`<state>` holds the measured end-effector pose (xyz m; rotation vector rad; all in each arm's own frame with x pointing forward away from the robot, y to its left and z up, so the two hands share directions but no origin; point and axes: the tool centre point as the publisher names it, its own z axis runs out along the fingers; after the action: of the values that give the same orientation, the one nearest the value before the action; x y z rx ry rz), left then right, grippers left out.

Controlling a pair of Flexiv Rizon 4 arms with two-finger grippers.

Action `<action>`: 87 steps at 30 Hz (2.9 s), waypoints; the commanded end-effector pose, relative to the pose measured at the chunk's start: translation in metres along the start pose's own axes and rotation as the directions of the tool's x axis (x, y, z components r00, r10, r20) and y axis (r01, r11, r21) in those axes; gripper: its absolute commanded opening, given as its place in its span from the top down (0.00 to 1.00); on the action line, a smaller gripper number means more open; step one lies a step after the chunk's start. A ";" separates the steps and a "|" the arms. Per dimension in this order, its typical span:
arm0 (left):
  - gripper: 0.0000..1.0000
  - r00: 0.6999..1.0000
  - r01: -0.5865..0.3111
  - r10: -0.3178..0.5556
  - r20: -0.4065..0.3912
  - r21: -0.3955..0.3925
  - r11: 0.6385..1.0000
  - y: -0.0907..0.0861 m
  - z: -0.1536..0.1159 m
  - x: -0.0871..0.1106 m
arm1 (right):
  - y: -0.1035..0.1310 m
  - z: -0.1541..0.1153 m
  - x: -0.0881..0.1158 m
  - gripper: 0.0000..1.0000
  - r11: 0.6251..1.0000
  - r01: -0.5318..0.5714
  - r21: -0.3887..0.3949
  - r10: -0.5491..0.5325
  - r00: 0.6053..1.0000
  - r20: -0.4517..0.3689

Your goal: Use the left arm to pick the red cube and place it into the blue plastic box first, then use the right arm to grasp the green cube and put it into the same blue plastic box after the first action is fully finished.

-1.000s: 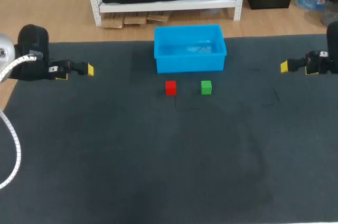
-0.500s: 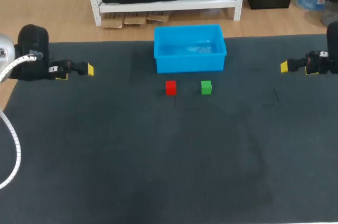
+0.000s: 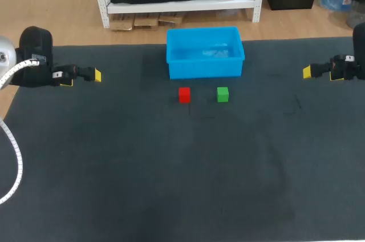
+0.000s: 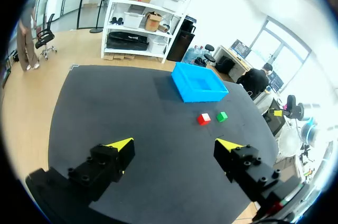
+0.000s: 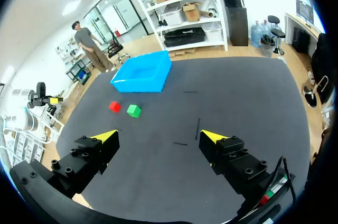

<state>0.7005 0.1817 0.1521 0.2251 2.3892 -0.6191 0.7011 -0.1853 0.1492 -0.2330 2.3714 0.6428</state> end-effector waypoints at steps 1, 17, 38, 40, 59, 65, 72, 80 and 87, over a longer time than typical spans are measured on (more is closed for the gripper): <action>0.00 1.000 -0.002 0.002 0.006 0.010 1.000 0.002 0.000 0.001 | 0.000 0.000 0.000 0.00 1.000 0.000 0.003 0.000 1.000 -0.001; 0.00 0.999 -0.011 0.008 -0.053 -0.062 0.998 -0.012 0.009 -0.005 | 0.000 0.000 0.000 0.00 1.000 0.000 0.003 0.000 1.000 -0.001; 0.00 0.979 -0.038 -0.009 -0.206 -0.223 0.974 -0.035 0.039 -0.021 | 0.000 0.000 0.000 0.00 1.000 0.000 0.003 0.000 1.000 -0.001; 0.00 0.978 -0.037 -0.012 -0.208 -0.226 0.973 -0.038 0.041 -0.023 | 0.000 0.000 0.000 0.00 1.000 0.000 0.003 0.000 1.000 -0.001; 0.00 0.966 -0.015 -0.056 -0.253 -0.272 0.962 -0.069 0.078 -0.037 | 0.000 0.000 0.000 0.00 1.000 0.000 0.003 0.000 1.000 -0.001; 0.00 0.960 -0.017 -0.068 -0.272 -0.298 0.954 -0.078 0.093 -0.036 | 0.000 0.000 0.000 0.00 1.000 0.000 0.003 0.000 1.000 -0.001; 0.00 0.956 -0.019 -0.077 -0.284 -0.320 0.947 -0.086 0.105 -0.040 | 0.000 0.000 0.000 0.00 1.000 0.000 0.003 0.000 1.000 -0.001; 0.00 0.948 -0.011 -0.108 -0.299 -0.369 0.929 -0.089 0.121 -0.048 | 0.000 0.000 0.000 0.00 1.000 0.000 0.003 0.000 1.000 -0.001; 0.00 0.934 0.002 -0.145 -0.325 -0.404 0.915 -0.095 0.131 -0.054 | 0.000 0.000 0.000 0.00 1.000 0.000 0.003 0.000 1.000 -0.001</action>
<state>0.7742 0.0427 0.1327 0.0816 2.7885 -0.1940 0.7011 -0.1853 0.1492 -0.2329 2.3715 0.6426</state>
